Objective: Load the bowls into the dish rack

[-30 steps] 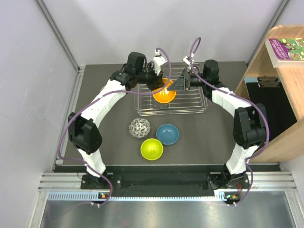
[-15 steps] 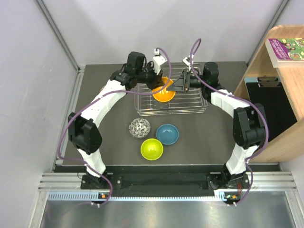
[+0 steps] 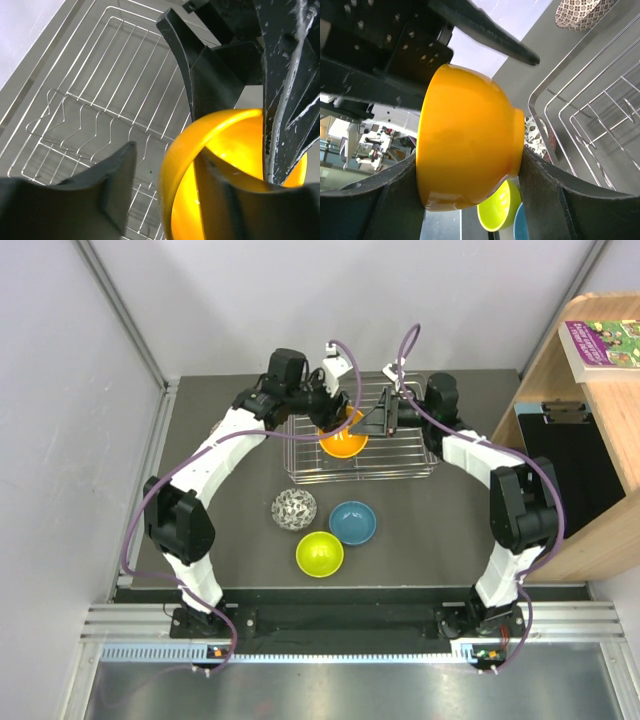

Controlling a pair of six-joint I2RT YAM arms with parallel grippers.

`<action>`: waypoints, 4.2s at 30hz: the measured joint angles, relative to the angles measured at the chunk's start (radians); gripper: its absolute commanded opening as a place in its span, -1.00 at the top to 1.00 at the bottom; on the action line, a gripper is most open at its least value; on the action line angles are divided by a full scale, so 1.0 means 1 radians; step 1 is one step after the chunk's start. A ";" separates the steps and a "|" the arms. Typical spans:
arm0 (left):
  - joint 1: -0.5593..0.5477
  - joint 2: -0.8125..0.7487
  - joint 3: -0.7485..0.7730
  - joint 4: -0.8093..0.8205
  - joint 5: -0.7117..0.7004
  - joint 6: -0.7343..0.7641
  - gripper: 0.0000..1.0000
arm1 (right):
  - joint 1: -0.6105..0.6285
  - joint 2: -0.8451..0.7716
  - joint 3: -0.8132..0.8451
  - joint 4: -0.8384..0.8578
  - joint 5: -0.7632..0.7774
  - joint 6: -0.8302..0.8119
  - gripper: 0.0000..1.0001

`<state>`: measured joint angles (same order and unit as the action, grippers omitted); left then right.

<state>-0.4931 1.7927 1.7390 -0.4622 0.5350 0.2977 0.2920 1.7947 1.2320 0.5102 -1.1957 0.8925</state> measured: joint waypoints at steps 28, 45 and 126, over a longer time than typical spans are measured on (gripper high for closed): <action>0.229 -0.238 -0.214 0.093 0.112 -0.164 -0.98 | -0.014 0.000 0.175 -0.567 0.311 -0.434 1.00; 0.509 -0.316 -0.634 0.134 0.105 -0.196 -0.98 | 0.056 0.080 0.624 -1.043 1.038 -0.877 1.00; 0.787 -0.480 -0.879 0.288 0.392 -0.225 -0.98 | 0.361 0.545 0.866 -0.829 1.508 -1.878 1.00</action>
<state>0.2935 1.3132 0.8597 -0.1741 0.9272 0.0731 0.6529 2.3394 2.0979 -0.3191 0.3126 -0.9855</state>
